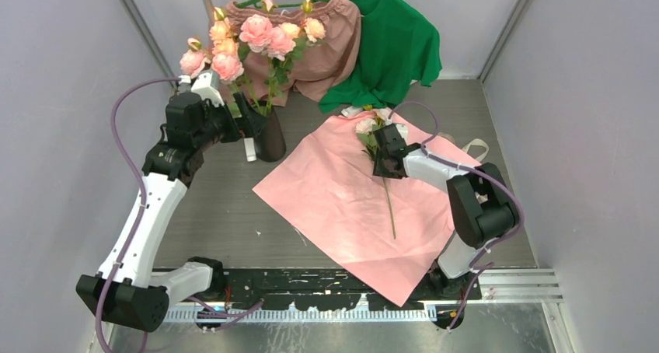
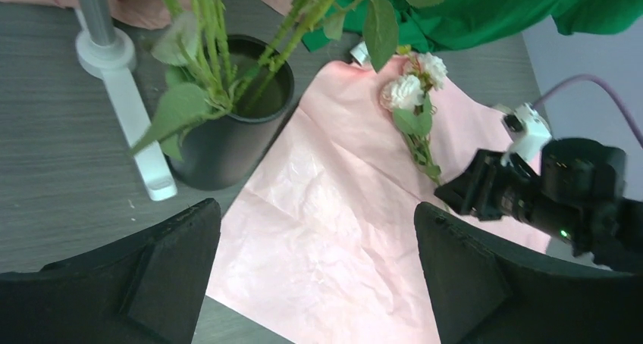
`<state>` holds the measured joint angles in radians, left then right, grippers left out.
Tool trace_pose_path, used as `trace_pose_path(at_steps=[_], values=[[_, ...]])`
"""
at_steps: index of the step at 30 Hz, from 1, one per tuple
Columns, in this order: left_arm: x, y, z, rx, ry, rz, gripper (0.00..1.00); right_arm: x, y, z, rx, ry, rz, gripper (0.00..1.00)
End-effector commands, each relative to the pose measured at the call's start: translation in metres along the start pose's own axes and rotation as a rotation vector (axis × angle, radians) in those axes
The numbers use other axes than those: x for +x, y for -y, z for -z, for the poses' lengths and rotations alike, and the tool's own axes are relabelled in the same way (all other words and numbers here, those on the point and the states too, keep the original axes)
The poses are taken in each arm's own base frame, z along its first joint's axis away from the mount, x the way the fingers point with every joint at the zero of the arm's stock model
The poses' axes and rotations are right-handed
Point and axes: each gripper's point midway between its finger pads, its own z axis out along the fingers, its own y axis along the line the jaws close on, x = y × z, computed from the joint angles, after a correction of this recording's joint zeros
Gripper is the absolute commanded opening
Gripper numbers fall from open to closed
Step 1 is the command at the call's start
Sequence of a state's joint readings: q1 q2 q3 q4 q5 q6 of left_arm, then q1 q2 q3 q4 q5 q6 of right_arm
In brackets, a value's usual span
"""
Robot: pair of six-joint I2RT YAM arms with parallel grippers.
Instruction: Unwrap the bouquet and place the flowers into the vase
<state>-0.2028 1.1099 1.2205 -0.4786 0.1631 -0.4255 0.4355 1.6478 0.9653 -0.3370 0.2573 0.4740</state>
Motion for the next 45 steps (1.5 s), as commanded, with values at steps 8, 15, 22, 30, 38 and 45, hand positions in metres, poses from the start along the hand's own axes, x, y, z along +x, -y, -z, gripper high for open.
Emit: trace_pose_path(at_steps=[8, 15, 22, 30, 38, 45], values=[[0.022, 0.039, 0.02, 0.217, -0.06, 0.092, 0.93, 0.001, -0.016, -0.017, -0.063, -0.022, -0.048, 0.01], [0.046, 0.046, 0.022, 0.244, -0.117, 0.09, 0.91, -0.029, -0.015, 0.029, -0.063, 0.08, -0.013, 0.01], [0.078, 0.076, 0.015, 0.29, -0.179, 0.057, 0.86, -0.046, -0.044, 0.12, -0.195, 0.234, 0.068, 0.01], [0.095, 0.132, -0.005, 0.462, -0.195, 0.12, 1.0, -0.051, -0.073, 0.202, -0.354, 0.346, 0.096, 0.01], [0.121, 0.192, -0.032, 0.662, -0.199, 0.147, 1.0, -0.044, -0.096, 0.234, -0.429, 0.381, 0.146, 0.01], [0.132, 0.223, -0.044, 0.704, -0.131, 0.134, 1.0, -0.038, -0.107, 0.253, -0.481, 0.393, 0.158, 0.01]])
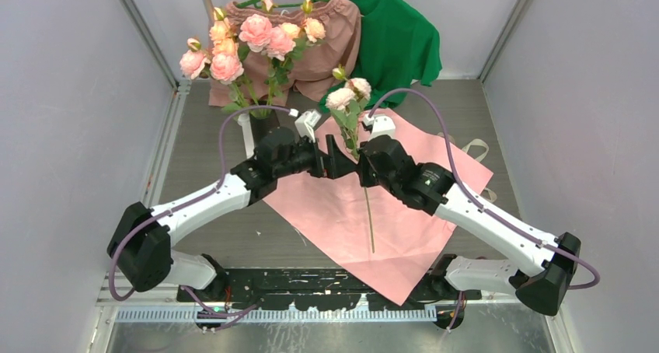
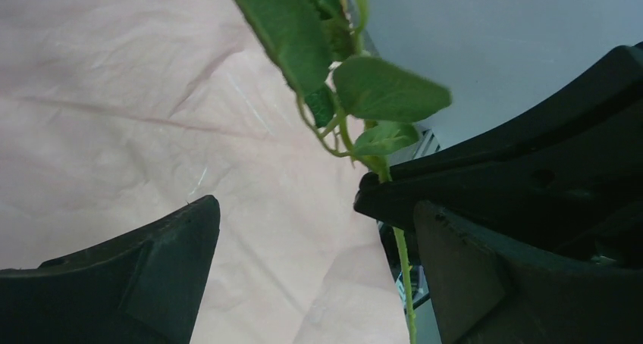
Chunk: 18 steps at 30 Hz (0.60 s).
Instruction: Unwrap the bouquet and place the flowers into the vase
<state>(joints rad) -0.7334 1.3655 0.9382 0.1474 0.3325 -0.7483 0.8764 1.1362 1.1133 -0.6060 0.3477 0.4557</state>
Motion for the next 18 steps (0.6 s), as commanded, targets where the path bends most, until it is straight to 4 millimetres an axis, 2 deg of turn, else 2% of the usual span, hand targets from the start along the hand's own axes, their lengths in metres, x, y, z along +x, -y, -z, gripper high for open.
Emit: trace_pose_path(at_steps=[1, 11, 14, 18], values=[[-0.034, 0.035, -0.012, 0.121, 0.16, -0.055, 1.0, -0.033, -0.018, 0.022, -0.061, 0.106, -0.047, 0.01], [-0.029, 0.035, -0.029, 0.125, 0.153, -0.027, 0.99, -0.036, -0.019, 0.033, -0.077, 0.118, -0.045, 0.01], [-0.044, 0.026, -0.034, 0.058, 0.206, -0.031, 0.98, -0.035, -0.024, 0.034, -0.093, 0.114, -0.045, 0.01], [-0.065, 0.041, -0.044, 0.077, 0.223, -0.054, 0.98, -0.036, -0.023, 0.034, -0.079, 0.124, -0.052, 0.01]])
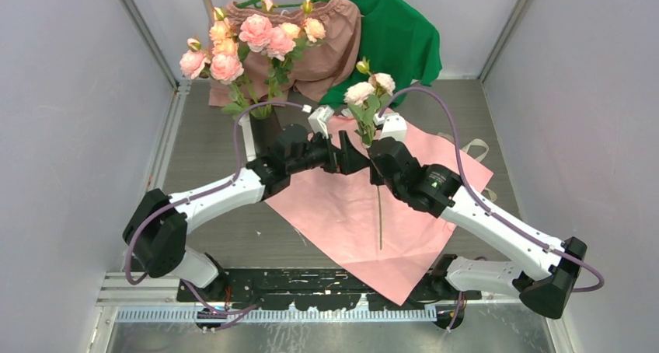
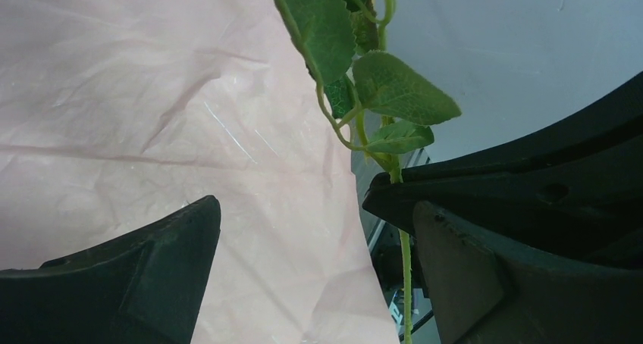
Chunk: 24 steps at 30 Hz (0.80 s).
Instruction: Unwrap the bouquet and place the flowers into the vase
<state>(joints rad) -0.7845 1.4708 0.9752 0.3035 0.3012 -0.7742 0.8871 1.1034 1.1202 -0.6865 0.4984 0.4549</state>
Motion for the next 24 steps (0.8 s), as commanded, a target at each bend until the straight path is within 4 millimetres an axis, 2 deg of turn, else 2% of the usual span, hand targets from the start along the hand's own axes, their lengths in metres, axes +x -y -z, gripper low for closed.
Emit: trace_pose_path(at_steps=[1, 4, 9, 15, 19, 24], values=[[-0.062, 0.026, -0.021, 0.022, 0.17, -0.049, 0.98, -0.034, -0.048, 0.028, -0.217, 0.086, -0.084, 0.01], [-0.072, 0.032, -0.024, 0.022, 0.185, -0.059, 0.98, -0.035, -0.044, 0.029, -0.203, 0.093, -0.083, 0.01], [-0.087, 0.048, -0.011, 0.04, 0.211, -0.076, 0.99, -0.032, -0.028, 0.024, -0.125, 0.118, -0.075, 0.01], [-0.084, 0.062, 0.0, 0.094, 0.207, -0.032, 0.99, -0.033, -0.023, 0.018, -0.09, 0.139, -0.077, 0.01], [-0.086, 0.071, 0.012, 0.111, 0.209, -0.052, 0.99, -0.036, -0.022, 0.021, -0.099, 0.159, -0.089, 0.01], [-0.081, 0.075, 0.012, 0.136, 0.186, -0.036, 0.96, -0.042, -0.022, 0.028, -0.116, 0.173, -0.102, 0.01]])
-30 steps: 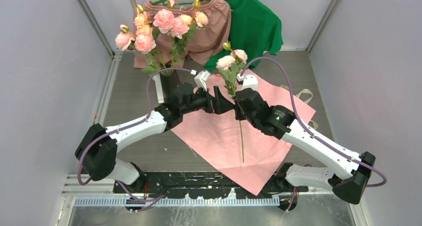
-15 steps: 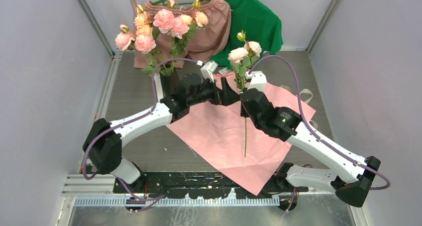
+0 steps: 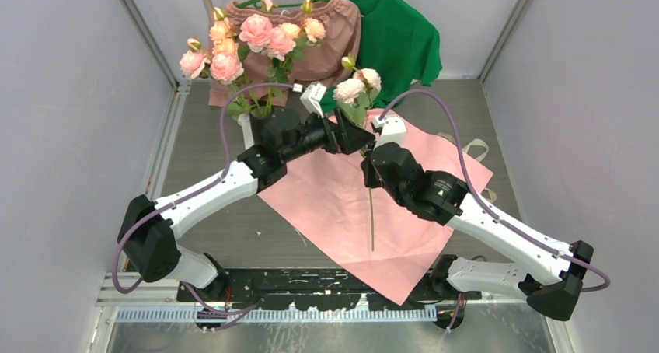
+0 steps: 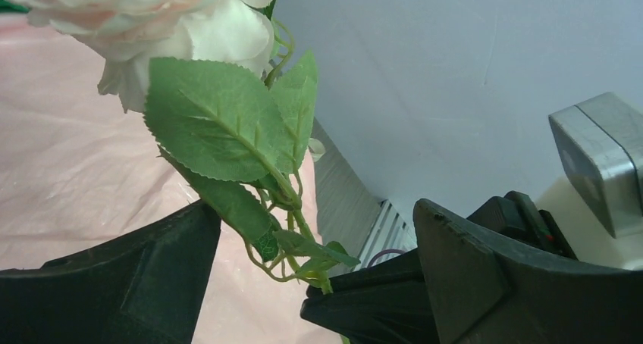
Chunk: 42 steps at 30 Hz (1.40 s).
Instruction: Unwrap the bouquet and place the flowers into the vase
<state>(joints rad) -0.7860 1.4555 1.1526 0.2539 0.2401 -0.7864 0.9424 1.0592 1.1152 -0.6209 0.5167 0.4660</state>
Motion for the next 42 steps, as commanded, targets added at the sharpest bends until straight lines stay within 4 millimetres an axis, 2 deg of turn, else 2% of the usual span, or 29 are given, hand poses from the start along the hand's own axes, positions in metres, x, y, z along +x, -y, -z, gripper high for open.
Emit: trace_pose_path(at_steps=[1, 4, 7, 10, 14, 24, 28, 31, 35, 39, 40, 41, 42], values=[[-0.013, 0.027, 0.005, 0.094, 0.03, 0.014, 0.94, -0.028, -0.005, 0.011, -0.036, 0.096, -0.065, 0.01], [0.004, 0.024, 0.004, 0.097, -0.021, 0.053, 0.83, -0.032, -0.003, 0.013, -0.025, 0.102, -0.056, 0.01], [0.018, 0.02, 0.003, 0.101, -0.043, 0.073, 0.79, -0.035, -0.004, 0.014, -0.031, 0.106, -0.054, 0.01], [0.025, 0.017, -0.002, 0.119, -0.053, 0.099, 0.74, -0.036, -0.008, 0.015, -0.051, 0.105, -0.059, 0.01], [0.031, 0.016, -0.011, 0.139, -0.07, 0.142, 0.61, -0.036, -0.011, 0.016, -0.07, 0.1, -0.067, 0.01], [0.028, 0.014, 0.0, 0.088, -0.067, 0.12, 0.59, -0.041, -0.002, 0.018, -0.021, 0.119, -0.052, 0.01], [0.029, 0.01, 0.005, 0.059, -0.07, 0.106, 0.65, -0.041, -0.003, 0.016, -0.022, 0.115, -0.049, 0.01], [0.029, 0.01, 0.005, 0.061, -0.069, 0.105, 0.66, -0.04, -0.005, 0.015, -0.026, 0.108, -0.049, 0.01], [0.032, 0.01, 0.001, 0.072, -0.077, 0.119, 0.53, -0.04, -0.008, 0.016, -0.041, 0.106, -0.055, 0.01], [0.033, 0.01, -0.003, 0.077, -0.084, 0.134, 0.24, -0.04, -0.007, 0.018, -0.042, 0.105, -0.055, 0.01], [0.033, 0.009, -0.003, 0.072, -0.08, 0.136, 0.1, -0.04, -0.006, 0.018, -0.042, 0.106, -0.056, 0.01], [0.032, 0.007, -0.003, 0.065, -0.071, 0.136, 0.01, -0.04, -0.006, 0.018, -0.041, 0.108, -0.058, 0.01], [0.031, 0.007, -0.002, 0.067, -0.063, 0.133, 0.0, -0.04, -0.006, 0.018, -0.04, 0.106, -0.057, 0.01]])
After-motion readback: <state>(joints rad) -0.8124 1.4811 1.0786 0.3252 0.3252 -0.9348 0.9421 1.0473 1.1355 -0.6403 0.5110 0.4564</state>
